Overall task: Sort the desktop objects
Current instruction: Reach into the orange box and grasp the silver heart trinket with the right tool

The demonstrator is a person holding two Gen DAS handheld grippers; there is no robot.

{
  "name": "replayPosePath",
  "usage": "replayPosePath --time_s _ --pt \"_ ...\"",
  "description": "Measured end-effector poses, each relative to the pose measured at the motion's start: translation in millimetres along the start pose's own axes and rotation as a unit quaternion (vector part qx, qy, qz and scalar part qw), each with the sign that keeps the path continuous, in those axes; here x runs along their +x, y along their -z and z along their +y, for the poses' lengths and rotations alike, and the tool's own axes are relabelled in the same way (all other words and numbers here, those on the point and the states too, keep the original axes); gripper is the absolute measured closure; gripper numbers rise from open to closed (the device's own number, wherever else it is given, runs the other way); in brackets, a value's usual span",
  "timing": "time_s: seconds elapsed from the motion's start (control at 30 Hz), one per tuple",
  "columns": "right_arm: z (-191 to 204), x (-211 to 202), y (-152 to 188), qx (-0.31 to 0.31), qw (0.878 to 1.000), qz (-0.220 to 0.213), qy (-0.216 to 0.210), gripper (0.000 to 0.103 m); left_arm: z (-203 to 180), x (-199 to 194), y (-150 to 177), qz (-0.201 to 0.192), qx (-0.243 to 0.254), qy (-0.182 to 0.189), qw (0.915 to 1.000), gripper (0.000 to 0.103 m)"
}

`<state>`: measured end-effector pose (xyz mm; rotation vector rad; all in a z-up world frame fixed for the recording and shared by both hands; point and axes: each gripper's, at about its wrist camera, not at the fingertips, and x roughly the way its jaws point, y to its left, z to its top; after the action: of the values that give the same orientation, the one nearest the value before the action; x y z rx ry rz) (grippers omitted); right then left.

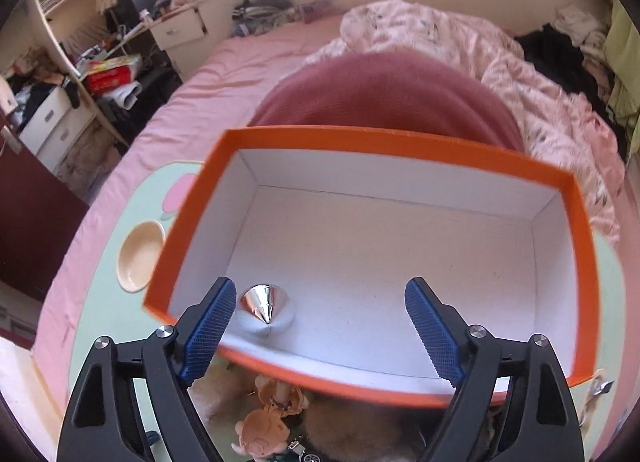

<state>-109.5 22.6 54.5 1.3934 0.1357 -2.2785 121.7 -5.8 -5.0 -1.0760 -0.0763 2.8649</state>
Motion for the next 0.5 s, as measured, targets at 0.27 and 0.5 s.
replayPosePath --time_s 0.27,0.5 --pt "3.1 6.9 -8.4 -0.013 1.0 0.021 -0.005 0.016 -0.2 0.6 -1.0 -0.001 0.001 -0.001 1.0 0.0" --pt "14.3 38.6 -30.1 -0.003 0.989 0.134 -0.066 0.042 0.0 0.4 -1.0 0.0 0.002 0.0 1.0 0.0"
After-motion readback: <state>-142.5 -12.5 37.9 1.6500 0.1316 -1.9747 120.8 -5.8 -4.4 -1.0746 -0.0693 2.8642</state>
